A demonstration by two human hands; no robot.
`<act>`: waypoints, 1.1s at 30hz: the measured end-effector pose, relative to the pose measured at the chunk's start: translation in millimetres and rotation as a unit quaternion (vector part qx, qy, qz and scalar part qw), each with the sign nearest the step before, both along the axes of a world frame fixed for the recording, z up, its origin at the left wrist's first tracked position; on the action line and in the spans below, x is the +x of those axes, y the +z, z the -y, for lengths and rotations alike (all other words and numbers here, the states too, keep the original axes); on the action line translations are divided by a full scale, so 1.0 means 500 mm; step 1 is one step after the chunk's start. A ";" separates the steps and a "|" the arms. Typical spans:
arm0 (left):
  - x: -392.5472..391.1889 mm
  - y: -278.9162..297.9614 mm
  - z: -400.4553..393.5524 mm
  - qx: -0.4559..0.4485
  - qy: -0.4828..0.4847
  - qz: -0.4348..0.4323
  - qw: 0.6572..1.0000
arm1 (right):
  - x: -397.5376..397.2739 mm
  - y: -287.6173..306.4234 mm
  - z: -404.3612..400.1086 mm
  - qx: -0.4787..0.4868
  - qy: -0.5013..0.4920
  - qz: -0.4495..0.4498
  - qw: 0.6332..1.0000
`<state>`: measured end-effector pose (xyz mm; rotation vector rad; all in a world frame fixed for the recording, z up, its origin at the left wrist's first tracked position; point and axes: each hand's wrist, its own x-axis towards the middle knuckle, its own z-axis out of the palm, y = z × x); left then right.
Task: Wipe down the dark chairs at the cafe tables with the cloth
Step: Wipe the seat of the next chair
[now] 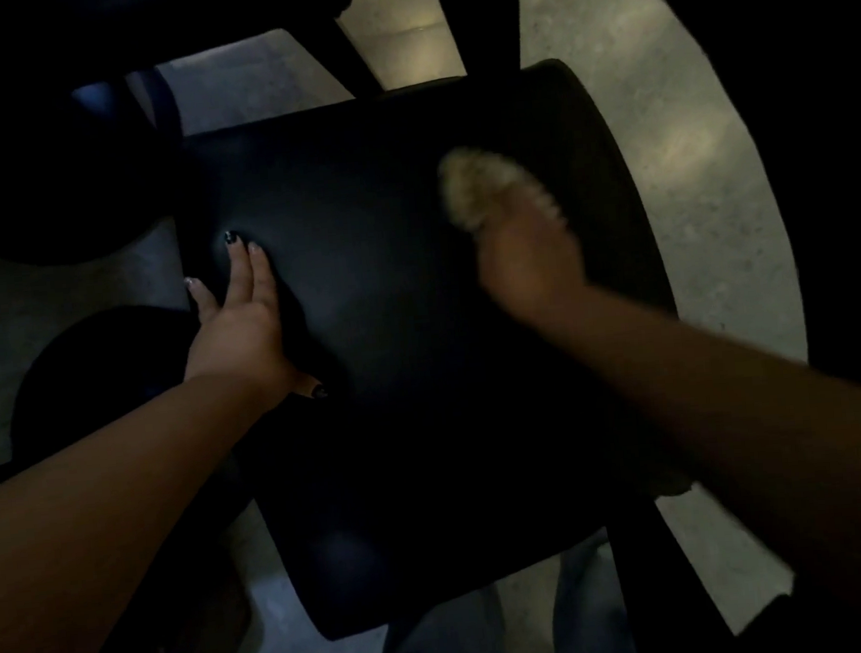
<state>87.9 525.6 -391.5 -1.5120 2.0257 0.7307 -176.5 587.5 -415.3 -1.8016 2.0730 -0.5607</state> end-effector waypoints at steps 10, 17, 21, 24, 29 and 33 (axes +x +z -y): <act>-0.007 0.004 -0.001 0.002 0.001 0.001 1.000 | 0.138 -0.016 0.014 0.028 -0.095 -0.005 0.995; -0.006 0.003 -0.001 0.001 0.001 0.000 1.000 | 0.134 0.033 0.038 0.095 0.151 -0.029 0.983; -0.001 0.002 -0.003 -0.002 0.005 -0.009 1.000 | 0.132 0.019 0.117 0.105 0.088 -0.015 0.990; 0.000 0.005 -0.005 0.001 0.002 -0.003 1.000 | 0.186 -0.002 0.032 0.121 0.138 -0.030 0.983; -0.002 0.010 -0.005 0.007 0.004 -0.013 1.000 | 0.211 0.034 -0.184 0.108 0.361 -0.011 0.926; -0.004 0.014 -0.007 0.013 0.022 -0.018 1.000 | 0.185 0.072 -0.234 0.253 0.489 0.018 0.834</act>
